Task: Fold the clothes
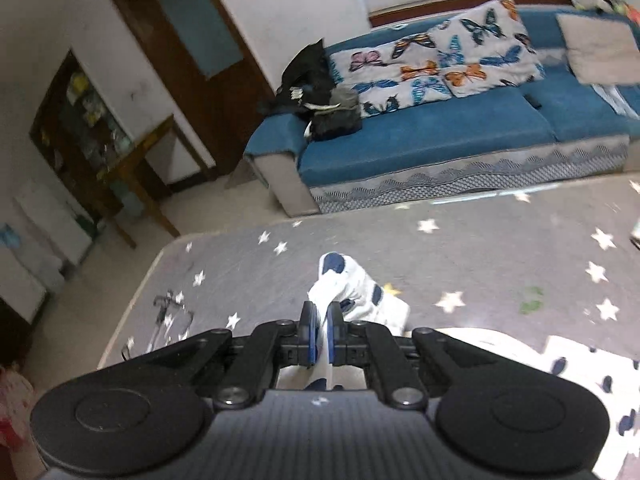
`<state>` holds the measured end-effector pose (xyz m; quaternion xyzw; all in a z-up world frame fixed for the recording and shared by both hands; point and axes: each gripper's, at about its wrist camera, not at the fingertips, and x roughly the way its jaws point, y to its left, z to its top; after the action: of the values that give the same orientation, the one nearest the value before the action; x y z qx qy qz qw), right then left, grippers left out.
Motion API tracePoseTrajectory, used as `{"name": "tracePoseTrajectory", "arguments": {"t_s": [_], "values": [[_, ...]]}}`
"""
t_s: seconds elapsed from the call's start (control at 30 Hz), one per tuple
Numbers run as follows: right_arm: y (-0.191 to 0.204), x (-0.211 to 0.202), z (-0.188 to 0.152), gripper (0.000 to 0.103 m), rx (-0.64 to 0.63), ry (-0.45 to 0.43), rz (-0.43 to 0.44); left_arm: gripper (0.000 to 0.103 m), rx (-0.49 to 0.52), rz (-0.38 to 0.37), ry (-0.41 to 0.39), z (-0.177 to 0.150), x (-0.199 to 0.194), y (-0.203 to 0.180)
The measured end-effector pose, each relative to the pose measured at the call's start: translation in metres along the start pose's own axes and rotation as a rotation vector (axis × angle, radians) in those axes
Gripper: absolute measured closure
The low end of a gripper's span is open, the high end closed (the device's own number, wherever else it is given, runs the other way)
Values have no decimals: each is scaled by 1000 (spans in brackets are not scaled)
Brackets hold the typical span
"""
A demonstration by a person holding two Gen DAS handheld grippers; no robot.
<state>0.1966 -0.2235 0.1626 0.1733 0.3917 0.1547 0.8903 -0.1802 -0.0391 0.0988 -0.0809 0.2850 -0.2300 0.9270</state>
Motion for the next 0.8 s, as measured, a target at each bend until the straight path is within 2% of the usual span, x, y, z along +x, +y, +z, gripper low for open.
{"name": "tracePoseTrajectory", "arguments": {"t_s": [0.23, 0.43, 0.7, 0.8], "values": [[-87, -40, -4, 98, 103, -39, 8, 99, 82, -94, 49, 2, 25, -45], [-155, -55, -17, 98, 152, -39, 9, 99, 128, -163, 104, -6, 47, -75], [-221, -55, -58, 98, 243, 8, 16, 99, 190, -238, 208, -15, 66, -89], [-235, -54, -72, 93, 256, 29, 14, 99, 215, -265, 253, -18, 72, -89]]}}
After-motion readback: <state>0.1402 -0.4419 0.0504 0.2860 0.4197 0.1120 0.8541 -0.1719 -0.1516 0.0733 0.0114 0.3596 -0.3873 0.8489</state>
